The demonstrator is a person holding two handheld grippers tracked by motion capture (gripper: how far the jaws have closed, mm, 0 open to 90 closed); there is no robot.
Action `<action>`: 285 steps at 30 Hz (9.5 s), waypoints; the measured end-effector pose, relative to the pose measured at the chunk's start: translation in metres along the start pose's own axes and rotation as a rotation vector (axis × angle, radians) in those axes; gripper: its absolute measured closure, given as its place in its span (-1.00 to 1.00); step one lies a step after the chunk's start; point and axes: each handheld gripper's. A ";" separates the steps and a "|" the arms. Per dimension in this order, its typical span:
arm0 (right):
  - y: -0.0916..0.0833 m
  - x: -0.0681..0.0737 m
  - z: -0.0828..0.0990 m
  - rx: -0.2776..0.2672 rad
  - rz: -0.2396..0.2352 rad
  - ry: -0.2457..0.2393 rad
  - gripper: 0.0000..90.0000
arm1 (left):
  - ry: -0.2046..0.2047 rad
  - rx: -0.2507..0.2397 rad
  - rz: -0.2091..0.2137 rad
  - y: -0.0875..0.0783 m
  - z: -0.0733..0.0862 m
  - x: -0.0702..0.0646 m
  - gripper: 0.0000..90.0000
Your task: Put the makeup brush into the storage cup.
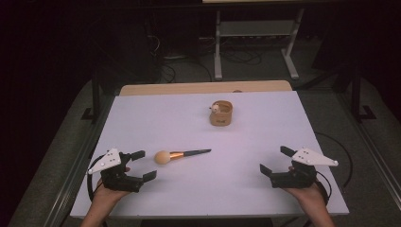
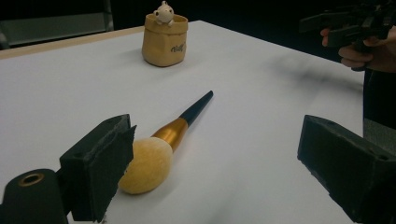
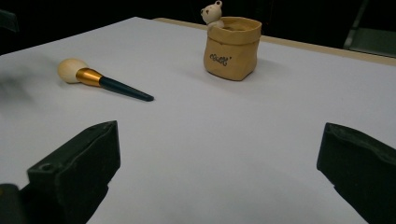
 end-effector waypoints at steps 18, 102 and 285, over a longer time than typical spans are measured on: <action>-0.001 0.002 -0.001 -0.008 -0.006 -0.001 -1.00 | 0.000 0.001 0.001 -0.001 -0.001 -0.001 -0.78; 0.002 0.002 -0.003 -0.034 -0.018 0.007 -1.00 | 0.086 -0.057 0.092 0.048 -0.062 0.034 -0.78; 0.004 0.004 -0.004 -0.022 -0.036 -0.019 -1.00 | 0.299 0.874 0.206 0.150 -0.051 0.061 0.11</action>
Point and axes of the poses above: each handheld gripper's, and its own axes: y roughly forward along the jaws, z roughly out of its underside, x roughly to its left, and after that the axes turned 7 degrees about z, right-handed
